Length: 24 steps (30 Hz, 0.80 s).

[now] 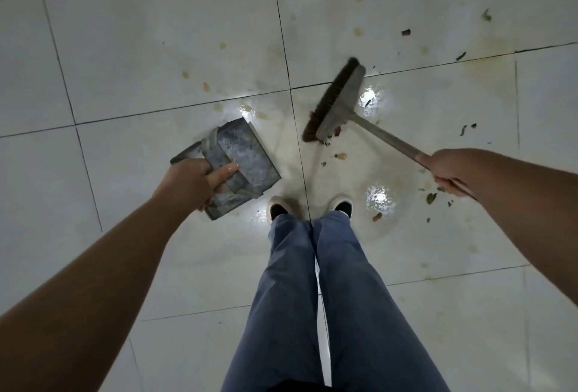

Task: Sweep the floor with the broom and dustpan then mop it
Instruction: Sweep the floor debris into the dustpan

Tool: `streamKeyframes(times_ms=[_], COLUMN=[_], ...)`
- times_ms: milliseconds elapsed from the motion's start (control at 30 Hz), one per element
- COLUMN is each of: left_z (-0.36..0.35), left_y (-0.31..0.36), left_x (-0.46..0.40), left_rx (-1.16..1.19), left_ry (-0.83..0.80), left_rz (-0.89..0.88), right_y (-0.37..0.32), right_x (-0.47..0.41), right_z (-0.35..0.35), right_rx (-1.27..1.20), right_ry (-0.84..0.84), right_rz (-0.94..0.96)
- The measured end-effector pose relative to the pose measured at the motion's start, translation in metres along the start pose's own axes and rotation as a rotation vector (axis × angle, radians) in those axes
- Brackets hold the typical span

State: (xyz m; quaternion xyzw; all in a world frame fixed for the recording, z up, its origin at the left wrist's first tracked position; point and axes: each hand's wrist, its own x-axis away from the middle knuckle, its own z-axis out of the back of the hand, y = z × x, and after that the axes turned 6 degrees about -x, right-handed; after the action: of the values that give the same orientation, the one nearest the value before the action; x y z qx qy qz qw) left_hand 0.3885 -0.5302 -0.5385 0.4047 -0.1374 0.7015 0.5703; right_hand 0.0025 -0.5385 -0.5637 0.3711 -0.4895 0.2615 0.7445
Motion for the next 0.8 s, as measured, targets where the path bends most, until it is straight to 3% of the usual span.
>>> streamKeyframes(times_ms=[133,300,467,567,800], left_z=[-0.001,0.001,0.001,0.002,-0.001], left_y=[0.017,0.032,0.041,0.044,0.055], left_x=[0.001,-0.001,-0.005,-0.004,-0.003], left_rx=[-0.028,-0.158,-0.084,-0.163,-0.211], left_ry=[-0.025,-0.047,-0.072,-0.107,-0.110], left_rz=[-0.016,-0.066,-0.046,-0.063,-0.120], right_y=[0.027,0.040,0.003,-0.023,0.023], right_x=[0.004,0.027,0.023,0.012,-0.010], right_z=[0.009,-0.005,-0.028,-0.038,-0.041], right_rx=[0.057,-0.154,-0.211,-0.185,-0.261], right_ry=[-0.061,0.096,0.059,0.056,0.034], right_rz=[-0.172,-0.032,0.024,0.104,-0.028])
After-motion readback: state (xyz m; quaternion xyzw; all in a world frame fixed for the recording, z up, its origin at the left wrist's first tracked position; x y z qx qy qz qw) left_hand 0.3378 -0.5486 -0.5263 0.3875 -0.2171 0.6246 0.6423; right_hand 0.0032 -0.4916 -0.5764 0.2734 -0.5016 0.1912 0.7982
